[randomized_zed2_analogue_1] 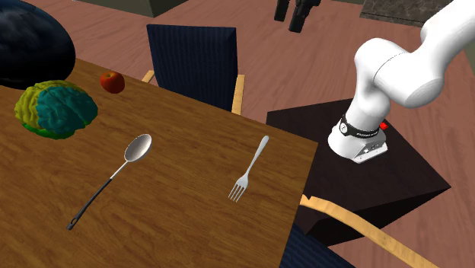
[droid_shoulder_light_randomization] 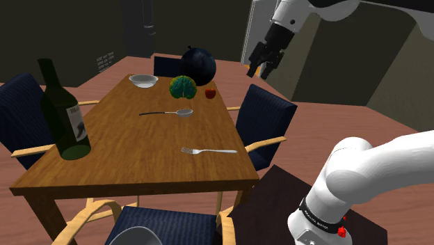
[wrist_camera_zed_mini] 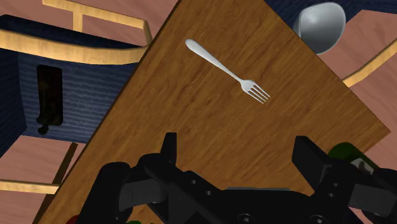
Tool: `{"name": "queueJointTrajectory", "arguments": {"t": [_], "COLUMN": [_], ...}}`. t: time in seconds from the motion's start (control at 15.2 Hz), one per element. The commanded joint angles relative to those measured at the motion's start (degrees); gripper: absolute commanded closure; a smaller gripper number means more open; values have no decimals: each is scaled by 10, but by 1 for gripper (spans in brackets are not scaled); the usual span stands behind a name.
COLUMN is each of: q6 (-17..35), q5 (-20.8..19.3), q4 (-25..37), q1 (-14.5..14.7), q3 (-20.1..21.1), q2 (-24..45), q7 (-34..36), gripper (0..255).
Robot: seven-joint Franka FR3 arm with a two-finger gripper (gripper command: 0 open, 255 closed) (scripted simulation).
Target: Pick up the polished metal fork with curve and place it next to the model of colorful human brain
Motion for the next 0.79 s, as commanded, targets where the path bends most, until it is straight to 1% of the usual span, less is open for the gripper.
{"name": "queueJointTrajectory", "arguments": {"t": [0.0,0.33,0.73], "q6": [0,74,164], "q5": [0,-2,-6], "q4": [0,-40,-73], "q1": [0,31,67], "q3": [0,10,22], "q2": [0,52,130], "q7": [0,-57,-123], "gripper": [0,0,0]}}
